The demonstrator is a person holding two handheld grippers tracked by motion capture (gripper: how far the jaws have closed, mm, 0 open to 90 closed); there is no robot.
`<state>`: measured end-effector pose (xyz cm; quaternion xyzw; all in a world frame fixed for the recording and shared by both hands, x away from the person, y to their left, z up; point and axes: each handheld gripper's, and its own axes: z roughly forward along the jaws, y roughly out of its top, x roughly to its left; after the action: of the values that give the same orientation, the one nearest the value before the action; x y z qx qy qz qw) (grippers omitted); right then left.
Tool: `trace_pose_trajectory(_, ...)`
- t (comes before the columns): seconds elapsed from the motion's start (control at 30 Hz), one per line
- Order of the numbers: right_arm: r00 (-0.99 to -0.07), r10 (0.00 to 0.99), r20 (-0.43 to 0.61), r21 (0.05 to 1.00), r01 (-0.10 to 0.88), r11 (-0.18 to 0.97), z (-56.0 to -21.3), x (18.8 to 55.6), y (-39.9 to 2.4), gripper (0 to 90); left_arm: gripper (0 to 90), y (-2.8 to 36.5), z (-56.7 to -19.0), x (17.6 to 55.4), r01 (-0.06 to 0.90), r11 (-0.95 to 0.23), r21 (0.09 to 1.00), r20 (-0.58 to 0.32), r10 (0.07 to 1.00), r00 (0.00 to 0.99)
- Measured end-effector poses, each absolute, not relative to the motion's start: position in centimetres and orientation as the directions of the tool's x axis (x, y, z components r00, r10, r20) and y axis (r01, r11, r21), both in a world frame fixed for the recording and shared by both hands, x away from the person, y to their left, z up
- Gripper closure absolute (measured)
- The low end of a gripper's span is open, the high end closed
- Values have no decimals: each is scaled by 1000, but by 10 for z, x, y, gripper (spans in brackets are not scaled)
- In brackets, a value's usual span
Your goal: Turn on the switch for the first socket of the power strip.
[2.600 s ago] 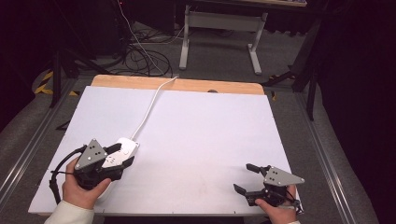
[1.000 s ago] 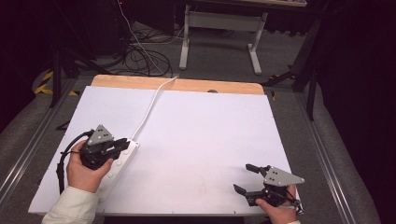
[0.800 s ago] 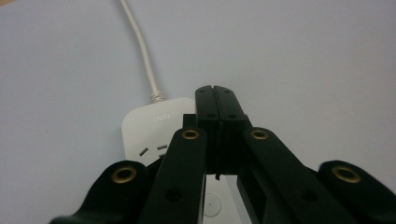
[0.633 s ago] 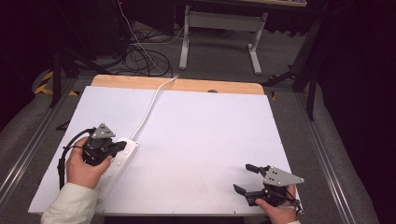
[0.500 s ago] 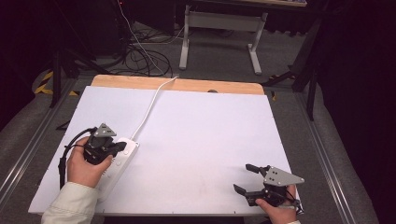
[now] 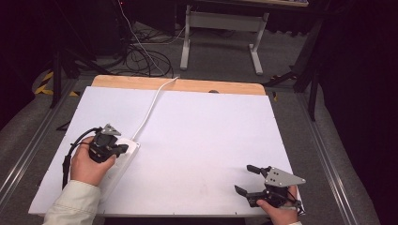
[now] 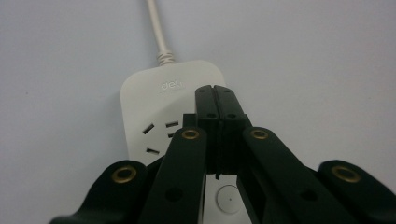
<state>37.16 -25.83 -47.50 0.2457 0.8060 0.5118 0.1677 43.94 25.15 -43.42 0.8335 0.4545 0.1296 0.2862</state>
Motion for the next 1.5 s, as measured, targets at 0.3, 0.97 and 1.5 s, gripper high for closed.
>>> trace_pose_trajectory(0.3, -824, 567, -18, 908, 224, 354, -475, 372, -258, 165, 900, 249, -438, 444, 694, -441, 569, -34, 831, 556)
trace_pose_trajectory(0.97, -824, 566, -19, 908, 222, 354, -475, 371, -258, 165, 900, 248, -442, 444, 697, -442, 565, -27, 834, 551)
trace_pose_trajectory(1.5, -826, 564, -20, 911, 218, 351, -474, 370, -259, 165, 900, 247, -446, 442, 700, -409, 586, -44, 846, 531)
